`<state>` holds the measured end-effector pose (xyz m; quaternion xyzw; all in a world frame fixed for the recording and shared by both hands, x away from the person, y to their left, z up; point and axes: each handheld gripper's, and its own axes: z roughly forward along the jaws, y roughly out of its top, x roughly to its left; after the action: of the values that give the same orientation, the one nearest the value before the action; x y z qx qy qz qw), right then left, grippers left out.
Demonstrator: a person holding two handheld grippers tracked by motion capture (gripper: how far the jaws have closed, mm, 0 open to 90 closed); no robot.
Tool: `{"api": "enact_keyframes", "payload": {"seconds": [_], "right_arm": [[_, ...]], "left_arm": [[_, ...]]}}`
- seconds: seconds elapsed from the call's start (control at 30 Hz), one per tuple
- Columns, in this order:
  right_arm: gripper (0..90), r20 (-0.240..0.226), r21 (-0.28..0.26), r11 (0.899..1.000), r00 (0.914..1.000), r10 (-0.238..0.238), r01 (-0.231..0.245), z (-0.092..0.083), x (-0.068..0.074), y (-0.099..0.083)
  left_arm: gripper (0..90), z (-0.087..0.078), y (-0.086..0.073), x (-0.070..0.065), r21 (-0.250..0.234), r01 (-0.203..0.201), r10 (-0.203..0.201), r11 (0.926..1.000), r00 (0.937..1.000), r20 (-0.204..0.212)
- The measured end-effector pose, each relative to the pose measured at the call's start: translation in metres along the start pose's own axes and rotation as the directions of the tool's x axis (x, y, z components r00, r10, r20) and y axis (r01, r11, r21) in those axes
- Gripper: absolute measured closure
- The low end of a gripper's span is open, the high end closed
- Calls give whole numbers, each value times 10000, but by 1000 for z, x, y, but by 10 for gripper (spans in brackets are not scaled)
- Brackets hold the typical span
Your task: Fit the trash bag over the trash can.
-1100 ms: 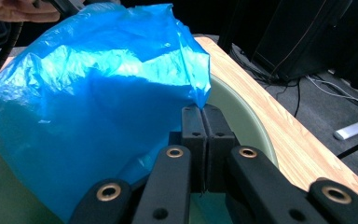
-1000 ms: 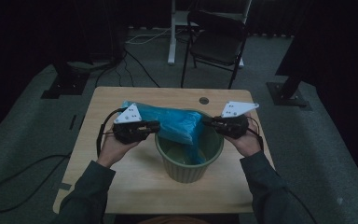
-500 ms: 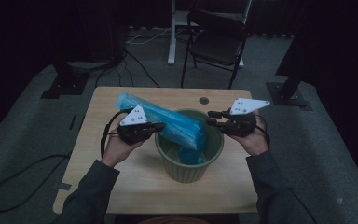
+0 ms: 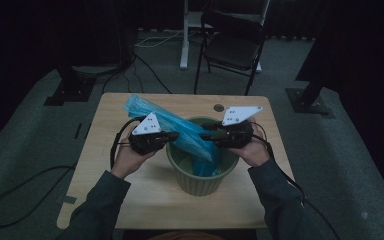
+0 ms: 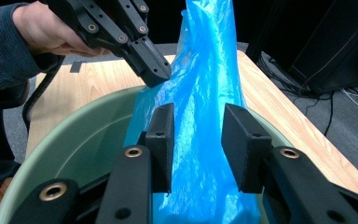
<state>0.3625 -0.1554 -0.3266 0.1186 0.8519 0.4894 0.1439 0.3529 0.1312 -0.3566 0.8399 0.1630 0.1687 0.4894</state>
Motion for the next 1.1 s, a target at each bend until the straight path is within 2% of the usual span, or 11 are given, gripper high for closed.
{"api": "enact_keyframes", "payload": {"seconds": [0.37, 0.73, 0.8, 0.9, 0.97, 1.03, 1.1], "right_arm": [[597, -521, 380, 9993, 9986, 73, -53, 19, 3, 4], [593, -770, 878, 9961, 9970, -12, 80, 39, 9, 12], [651, -564, 1083, 9940, 9984, -75, 135, 42, 9, 12], [829, -455, 1238, 9921, 9989, -146, 201, 44, 8, 11], [829, -413, 1269, 9916, 9990, -191, 242, 44, 8, 10], [892, -273, 1262, 9915, 9992, -278, 311, 41, 8, 7], [893, -217, 1246, 9917, 9994, -281, 306, 40, 8, 7]], "left_arm": [[900, 1, 1, 0, -29, -17, 17, 10000, 10000, -20], [900, 0, 2, -2, -122, -51, 50, 9999, 10000, -32], [900, 0, 2, -2, -143, -63, 62, 9999, 10000, -55], [900, -3, 2, -1, -208, -44, 41, 9998, 9999, -167], [900, -3, 2, -1, -208, -44, 41, 9998, 9999, -167], [900, -10, -1, 4, -333, 128, -142, 9994, 9991, -408], [900, -14, -2, 7, -452, 295, -320, 9985, 9980, -554]]}}
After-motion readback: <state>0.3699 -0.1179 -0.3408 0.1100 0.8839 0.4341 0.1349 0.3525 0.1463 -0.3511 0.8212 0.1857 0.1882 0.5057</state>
